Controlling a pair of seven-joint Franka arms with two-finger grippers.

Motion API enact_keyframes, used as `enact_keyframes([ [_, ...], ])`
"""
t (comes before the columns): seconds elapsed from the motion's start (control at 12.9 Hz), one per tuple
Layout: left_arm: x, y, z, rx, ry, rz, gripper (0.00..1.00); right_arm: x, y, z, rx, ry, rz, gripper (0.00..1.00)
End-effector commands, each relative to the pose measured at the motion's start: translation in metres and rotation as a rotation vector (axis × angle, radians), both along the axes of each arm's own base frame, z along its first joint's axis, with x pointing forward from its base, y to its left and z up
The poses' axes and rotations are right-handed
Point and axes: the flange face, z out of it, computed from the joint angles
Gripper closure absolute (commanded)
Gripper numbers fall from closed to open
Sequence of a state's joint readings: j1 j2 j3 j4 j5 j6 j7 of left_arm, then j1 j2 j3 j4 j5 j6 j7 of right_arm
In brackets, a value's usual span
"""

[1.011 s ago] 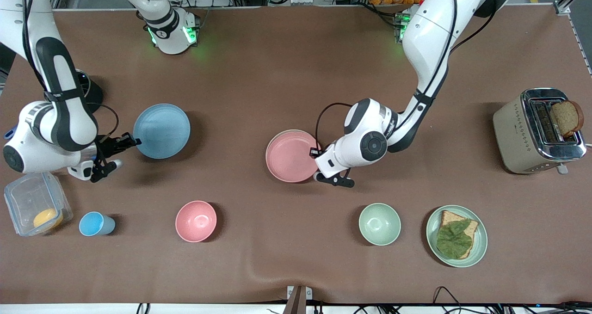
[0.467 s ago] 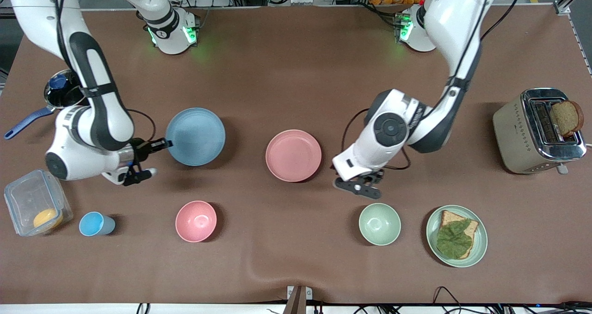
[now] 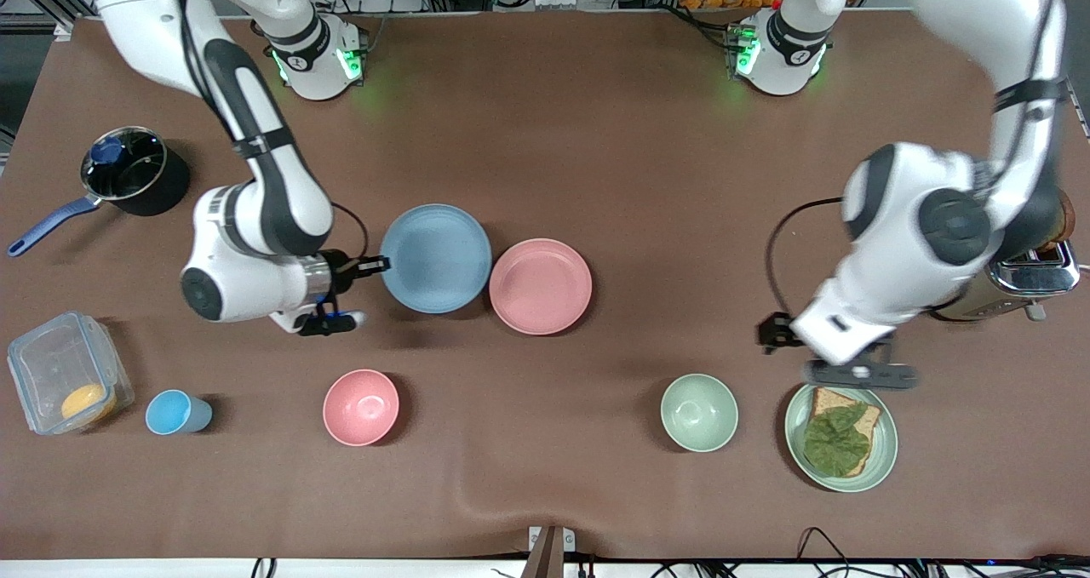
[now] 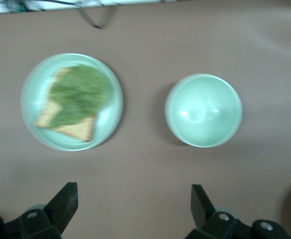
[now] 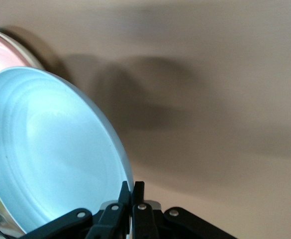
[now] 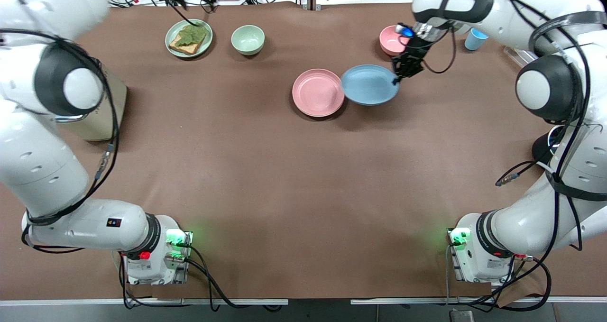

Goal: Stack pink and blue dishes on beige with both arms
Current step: 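Carry the blue plate to the stack while the left gripper withdraws, then lower the blue plate onto the pink plate and open the right gripper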

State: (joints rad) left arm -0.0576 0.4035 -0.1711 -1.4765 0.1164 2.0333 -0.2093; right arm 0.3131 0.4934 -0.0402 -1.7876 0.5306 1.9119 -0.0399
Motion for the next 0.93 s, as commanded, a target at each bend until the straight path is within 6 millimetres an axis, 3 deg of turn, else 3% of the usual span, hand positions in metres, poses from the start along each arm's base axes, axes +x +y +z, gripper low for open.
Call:
enact_keyframes([
  [0.0, -0.029, 0.025, 0.069, 0.053, -0.03, -0.016, 0.0, 0.005, 0.054, -0.011, -0.01, -0.005, -0.087, 1.0],
  [0.08, -0.038, 0.03, 0.078, 0.066, 0.006, -0.046, 0.0, 0.007, 0.073, -0.012, -0.019, -0.009, -0.107, 1.0],
  [0.23, -0.056, 0.063, 0.119, 0.057, -0.009, 0.012, 0.0, 0.01, 0.102, -0.017, -0.03, -0.007, -0.124, 1.0],
  [0.39, -0.076, 0.063, 0.133, 0.021, 0.06, 0.028, 0.0, 0.007, 0.128, -0.027, -0.025, -0.024, -0.139, 1.0],
  [0.47, -0.091, 0.058, 0.139, 0.029, 0.113, 0.023, 0.0, 0.006, 0.132, -0.032, -0.025, -0.035, -0.143, 1.0],
  [0.54, -0.096, 0.047, 0.14, 0.031, 0.13, 0.012, 0.0, 0.007, 0.133, -0.036, -0.028, -0.04, -0.149, 1.0],
  [0.7, -0.097, 0.044, 0.139, 0.026, 0.132, -0.004, 0.0, 0.009, 0.133, -0.043, -0.031, -0.053, -0.158, 1.0],
  [0.78, -0.097, 0.042, 0.141, 0.008, 0.132, -0.006, 0.0, 0.008, 0.137, -0.043, -0.028, -0.062, -0.163, 0.84],
  [0.86, -0.098, 0.043, 0.141, -0.001, 0.133, -0.005, 0.0, 0.005, 0.145, -0.042, -0.02, -0.04, -0.203, 0.23],
])
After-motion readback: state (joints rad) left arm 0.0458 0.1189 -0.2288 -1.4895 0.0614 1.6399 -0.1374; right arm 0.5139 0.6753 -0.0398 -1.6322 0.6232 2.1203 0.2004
